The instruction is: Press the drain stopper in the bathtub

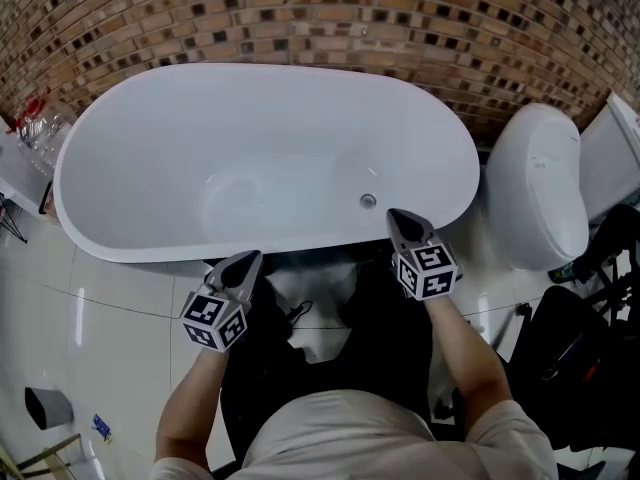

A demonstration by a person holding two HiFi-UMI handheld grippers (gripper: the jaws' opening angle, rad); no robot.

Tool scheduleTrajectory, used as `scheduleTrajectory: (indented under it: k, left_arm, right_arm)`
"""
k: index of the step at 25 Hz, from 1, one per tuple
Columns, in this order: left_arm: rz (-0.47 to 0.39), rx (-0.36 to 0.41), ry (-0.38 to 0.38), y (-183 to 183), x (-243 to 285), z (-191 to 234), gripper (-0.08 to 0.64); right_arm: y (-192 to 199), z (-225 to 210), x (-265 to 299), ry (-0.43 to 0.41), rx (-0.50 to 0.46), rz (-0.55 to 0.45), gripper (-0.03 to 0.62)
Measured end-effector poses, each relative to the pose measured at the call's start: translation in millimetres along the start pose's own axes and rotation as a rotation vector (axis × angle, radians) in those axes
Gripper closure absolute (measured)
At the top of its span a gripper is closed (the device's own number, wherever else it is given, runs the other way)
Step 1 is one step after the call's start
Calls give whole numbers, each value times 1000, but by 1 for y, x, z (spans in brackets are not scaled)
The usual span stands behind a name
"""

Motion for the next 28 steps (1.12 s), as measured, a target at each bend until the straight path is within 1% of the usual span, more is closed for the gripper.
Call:
scheduleTrajectory:
  k: [3, 9, 15, 19, 23, 28]
  left_arm:
    - [6, 0, -13, 6, -2, 0, 552]
    - [27, 14, 2, 9, 1, -2, 554]
    - [32, 7, -5, 9, -4, -1, 552]
    - [23, 9, -8, 3, 0, 4, 552]
    - [29, 13, -10, 9, 0, 0, 552]
    - [39, 9, -12, 13, -1, -1, 552]
  right_arm:
    - [2, -2, 0, 3, 15, 6, 580]
    - [5, 0, 3, 5, -1, 27, 577]
    - [4, 4, 2, -13, -8, 44, 575]
    - [0, 1, 9, -21, 2, 38, 575]
    - [6, -2, 7, -26, 22, 45, 575]
    - [8, 1, 6, -33, 12, 55, 575]
Point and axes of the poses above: the fingertips, and each gripper's own axes: x forward along the fingers, z to its left, y out of its underside, the point moved 6 cm from there along -x, backward along the fingers, and after that the axes turned 14 degrees about -z, right-handed, at the moved point
